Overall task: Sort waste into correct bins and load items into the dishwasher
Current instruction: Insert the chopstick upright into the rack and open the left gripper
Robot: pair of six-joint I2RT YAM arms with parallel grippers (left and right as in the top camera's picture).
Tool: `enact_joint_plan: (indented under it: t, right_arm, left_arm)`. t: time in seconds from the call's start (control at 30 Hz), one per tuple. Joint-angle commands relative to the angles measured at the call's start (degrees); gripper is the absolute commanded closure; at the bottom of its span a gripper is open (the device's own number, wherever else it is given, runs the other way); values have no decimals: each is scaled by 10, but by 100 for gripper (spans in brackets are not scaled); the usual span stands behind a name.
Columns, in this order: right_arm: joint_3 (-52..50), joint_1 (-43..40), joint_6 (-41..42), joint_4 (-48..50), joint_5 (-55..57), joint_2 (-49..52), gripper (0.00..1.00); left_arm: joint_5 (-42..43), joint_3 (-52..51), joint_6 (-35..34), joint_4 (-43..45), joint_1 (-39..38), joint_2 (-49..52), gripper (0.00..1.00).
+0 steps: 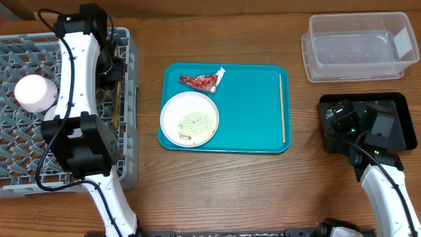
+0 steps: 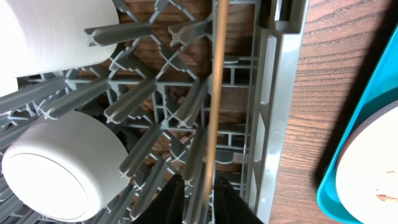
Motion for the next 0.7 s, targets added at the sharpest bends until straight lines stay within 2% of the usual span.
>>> enact_joint_plan:
  t: [0.0,0.13,0.2,0.43,0.5,0.53,0.67]
  right_arm:
    - [14,-1,0,3,-1,-6,0]
    - [14,-1,0,3,-1,-6,0]
    - [14,-1,0,3,-1,-6,0]
    - [14,-1,0,3,-1,-6,0]
    - [14,-1,0,3,-1,-6,0]
    - [14,-1,0,3,-1,-6,0]
    - [14,-1,0,3,-1,-6,0]
  left_arm:
    - [5,-2,10,1,1,-2,78]
    - [12,-2,-7,3,1,-2,57]
    - [40,-2,-6,3,1,-2,22]
    - [113,26,-6,-18,1,-2,11]
    - [158,52,-6,-31,1,-2,7]
    - [183,68,-6,-38,1,-2,0]
    - [312,153,-4,-63,-5,-2,0]
